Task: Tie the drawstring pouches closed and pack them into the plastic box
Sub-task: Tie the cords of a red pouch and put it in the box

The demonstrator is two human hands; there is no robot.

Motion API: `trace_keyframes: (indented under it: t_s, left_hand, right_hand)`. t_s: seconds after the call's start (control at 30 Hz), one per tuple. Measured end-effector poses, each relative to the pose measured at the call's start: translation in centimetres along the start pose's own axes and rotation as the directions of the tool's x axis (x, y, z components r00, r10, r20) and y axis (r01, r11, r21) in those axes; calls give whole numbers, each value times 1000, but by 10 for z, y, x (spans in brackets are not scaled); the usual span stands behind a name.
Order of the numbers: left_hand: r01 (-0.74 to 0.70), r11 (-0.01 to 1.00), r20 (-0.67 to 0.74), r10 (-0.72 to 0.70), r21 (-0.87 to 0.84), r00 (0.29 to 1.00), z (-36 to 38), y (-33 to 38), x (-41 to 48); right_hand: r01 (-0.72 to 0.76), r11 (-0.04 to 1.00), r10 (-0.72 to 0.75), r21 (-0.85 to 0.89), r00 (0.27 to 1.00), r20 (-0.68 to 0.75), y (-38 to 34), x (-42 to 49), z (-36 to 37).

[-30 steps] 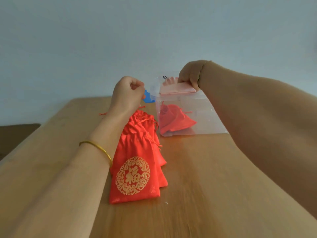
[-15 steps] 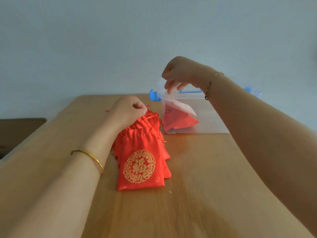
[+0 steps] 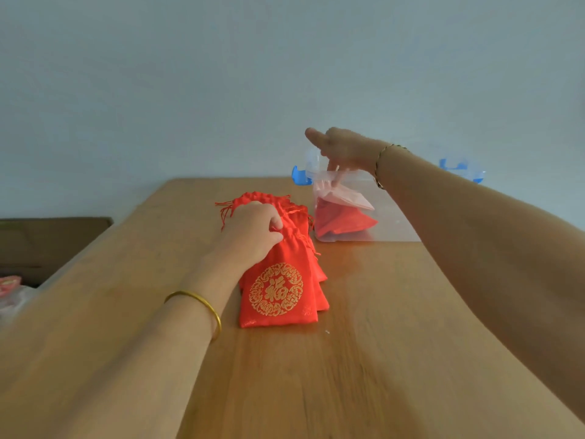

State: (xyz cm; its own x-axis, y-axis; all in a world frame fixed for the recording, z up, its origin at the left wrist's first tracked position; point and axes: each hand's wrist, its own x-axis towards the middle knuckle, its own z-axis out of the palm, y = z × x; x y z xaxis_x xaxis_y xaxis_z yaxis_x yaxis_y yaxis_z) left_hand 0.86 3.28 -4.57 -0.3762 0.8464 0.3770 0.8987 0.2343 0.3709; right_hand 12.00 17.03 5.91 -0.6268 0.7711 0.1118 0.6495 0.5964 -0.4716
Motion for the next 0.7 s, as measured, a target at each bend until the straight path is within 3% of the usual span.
trace_keyframes:
  t_s: [0.1,0.17,0.23,0.33,0.4,0.53,0.7]
  left_hand:
    - [-13,1000,-17,13,7,1000,-2,3,-2]
    - [-28,1000,-21,28,5,999,-3,5,-3]
    - [-41,999,-32,41,-22,999,-7,9,-3]
    - [-66,991,-10,66,-112,998,-17,22,-4]
    - [-99,975,-1,101,-200,995,-20,34,-6]
    - [-107,923,-8,112,-370,994,-13,50,-10]
    - [41,824,195,85,-565,977,12,51,-16]
  right_hand:
    - [155,974,-91,165,934,-345,-1,-21,2]
    - [269,917,-101,294,870,-483,0,-49,13]
    - [298,898,-134,324,886,-445,8,-76,34]
    - [227,925,-188,303,970,-153,27,-101,66]
    - [219,911,-208,349,976,-68,40,-105,76]
    - [180,825,-158,536,984,-87,64,-112,65]
    - [164,736,-113,657,986,-120,99,-120,57]
